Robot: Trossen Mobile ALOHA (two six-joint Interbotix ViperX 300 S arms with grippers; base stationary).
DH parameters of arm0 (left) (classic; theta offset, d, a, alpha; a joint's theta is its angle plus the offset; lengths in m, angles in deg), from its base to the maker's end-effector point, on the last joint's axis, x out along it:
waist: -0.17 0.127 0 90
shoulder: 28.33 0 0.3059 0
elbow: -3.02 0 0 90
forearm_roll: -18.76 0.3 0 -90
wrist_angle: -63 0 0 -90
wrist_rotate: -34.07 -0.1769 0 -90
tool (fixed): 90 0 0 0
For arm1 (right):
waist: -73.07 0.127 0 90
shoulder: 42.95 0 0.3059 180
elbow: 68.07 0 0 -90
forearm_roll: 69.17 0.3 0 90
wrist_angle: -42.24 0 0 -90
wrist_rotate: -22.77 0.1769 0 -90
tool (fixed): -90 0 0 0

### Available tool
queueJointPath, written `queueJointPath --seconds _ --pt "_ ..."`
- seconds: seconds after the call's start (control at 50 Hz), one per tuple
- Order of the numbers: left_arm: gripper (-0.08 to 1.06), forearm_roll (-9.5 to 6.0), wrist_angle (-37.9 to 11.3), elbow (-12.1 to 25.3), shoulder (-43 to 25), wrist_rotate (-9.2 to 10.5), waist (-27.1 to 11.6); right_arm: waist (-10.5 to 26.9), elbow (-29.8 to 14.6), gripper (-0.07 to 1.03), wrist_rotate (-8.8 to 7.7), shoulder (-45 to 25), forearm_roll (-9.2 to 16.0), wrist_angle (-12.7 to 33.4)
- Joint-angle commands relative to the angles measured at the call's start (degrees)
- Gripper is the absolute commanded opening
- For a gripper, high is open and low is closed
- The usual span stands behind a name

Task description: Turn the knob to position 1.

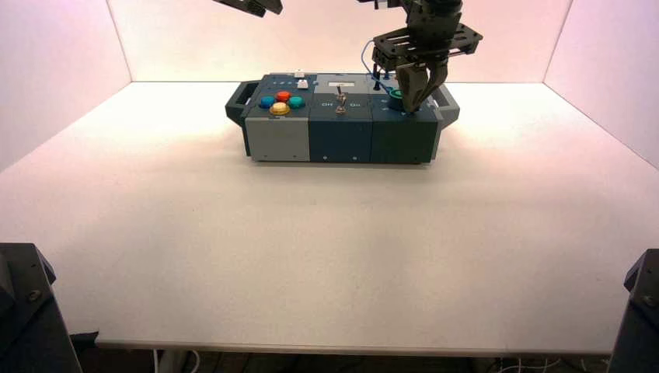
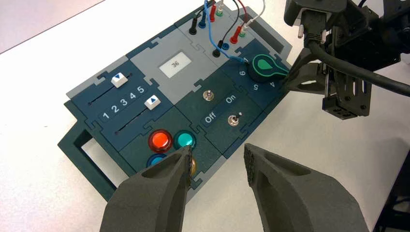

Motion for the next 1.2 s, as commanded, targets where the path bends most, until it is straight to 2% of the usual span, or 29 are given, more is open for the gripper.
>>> queueJointPath --seconds 0.02,0.6,1.2 --pt "0.58 -0.35 0.18 0.53 0.7 -0.44 0.0 -0.79 -1.76 -0.02 -0.09 1.05 -0.53 -0.26" --pt "0.58 -0.35 0.09 0.53 0.7 -0.44 -0.09 -3.69 -3.78 -0.02 -0.09 0.79 -2.55 0.44" --pt "0.58 -0.35 0.18 0.53 0.79 -0.44 0.0 -4.04 -7.65 -0.02 -0.18 -2.55 -3.78 0.44"
